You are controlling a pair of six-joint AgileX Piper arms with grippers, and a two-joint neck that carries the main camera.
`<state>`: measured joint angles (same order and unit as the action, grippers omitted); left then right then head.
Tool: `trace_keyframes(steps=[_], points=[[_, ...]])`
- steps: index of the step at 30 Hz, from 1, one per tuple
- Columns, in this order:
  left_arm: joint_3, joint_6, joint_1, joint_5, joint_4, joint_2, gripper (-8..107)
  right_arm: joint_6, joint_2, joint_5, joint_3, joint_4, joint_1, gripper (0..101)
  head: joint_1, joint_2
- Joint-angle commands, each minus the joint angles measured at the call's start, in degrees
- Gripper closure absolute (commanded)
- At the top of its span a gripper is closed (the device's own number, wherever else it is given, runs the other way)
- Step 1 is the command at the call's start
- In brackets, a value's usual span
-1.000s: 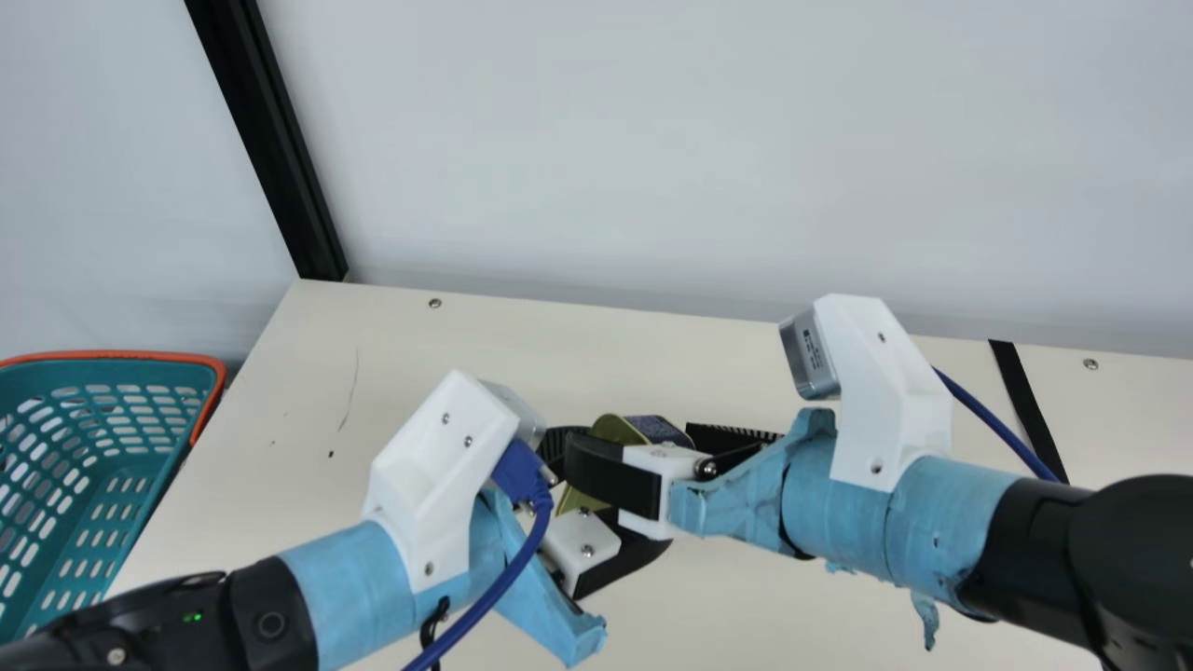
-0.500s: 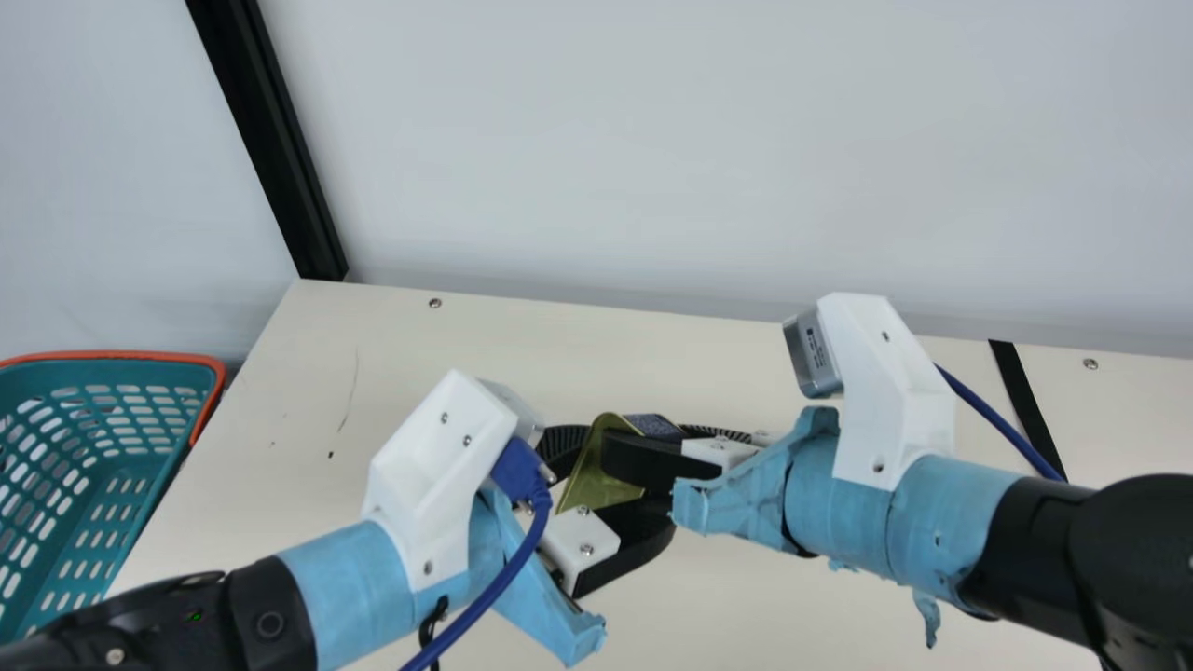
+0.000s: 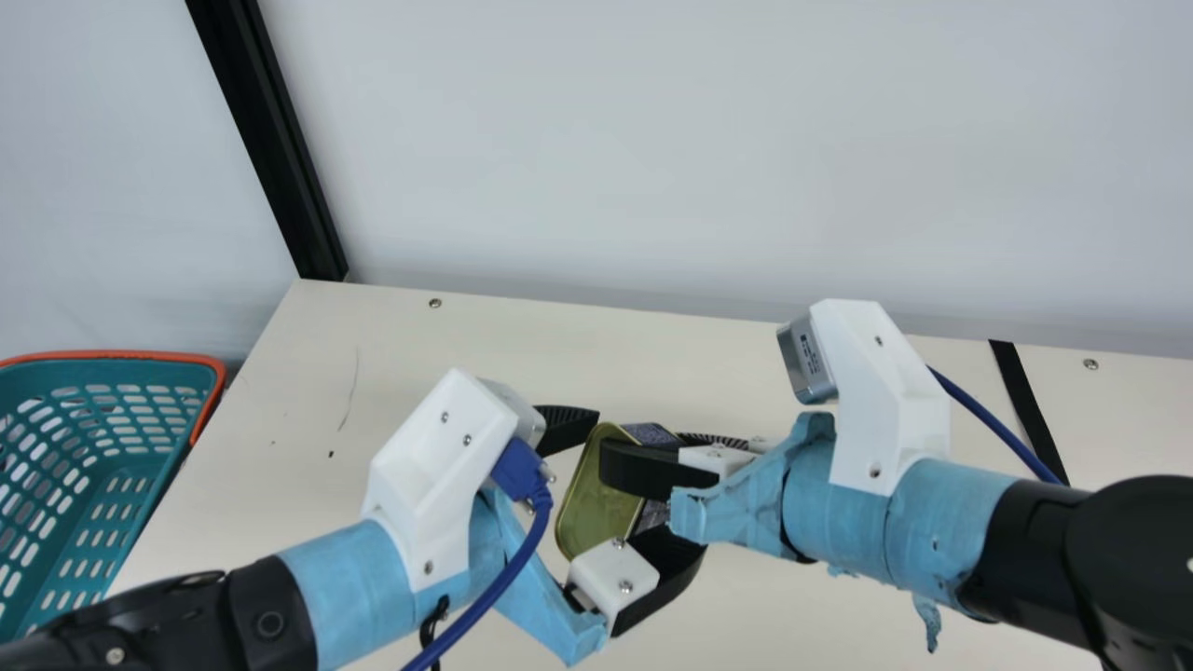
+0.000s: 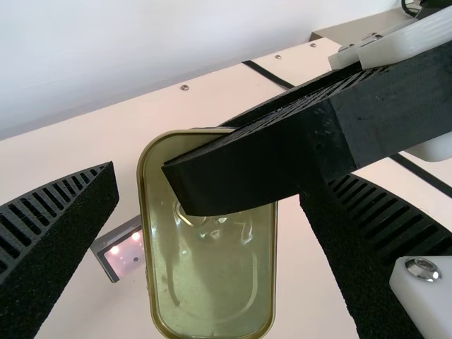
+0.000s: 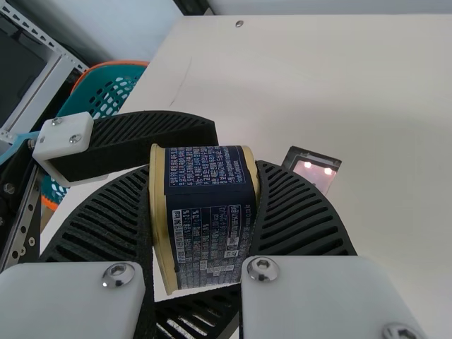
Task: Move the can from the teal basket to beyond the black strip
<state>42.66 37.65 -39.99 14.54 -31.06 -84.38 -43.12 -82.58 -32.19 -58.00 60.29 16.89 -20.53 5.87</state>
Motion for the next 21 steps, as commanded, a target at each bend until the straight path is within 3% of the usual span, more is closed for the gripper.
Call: trace_keyframes(steps=[1,21], points=[[0.0,0.0,0.0,0.0,0.0,0.0,9,0.0,0.0,0.0,0.0,0.0,0.0,101,-0.5,-0.1],[-2.5,-2.7,-3.8,-4.5,3.0,-2.3,9,0.0,0.0,0.0,0.0,-0.3,0.0,101,-0.5,-0.1]])
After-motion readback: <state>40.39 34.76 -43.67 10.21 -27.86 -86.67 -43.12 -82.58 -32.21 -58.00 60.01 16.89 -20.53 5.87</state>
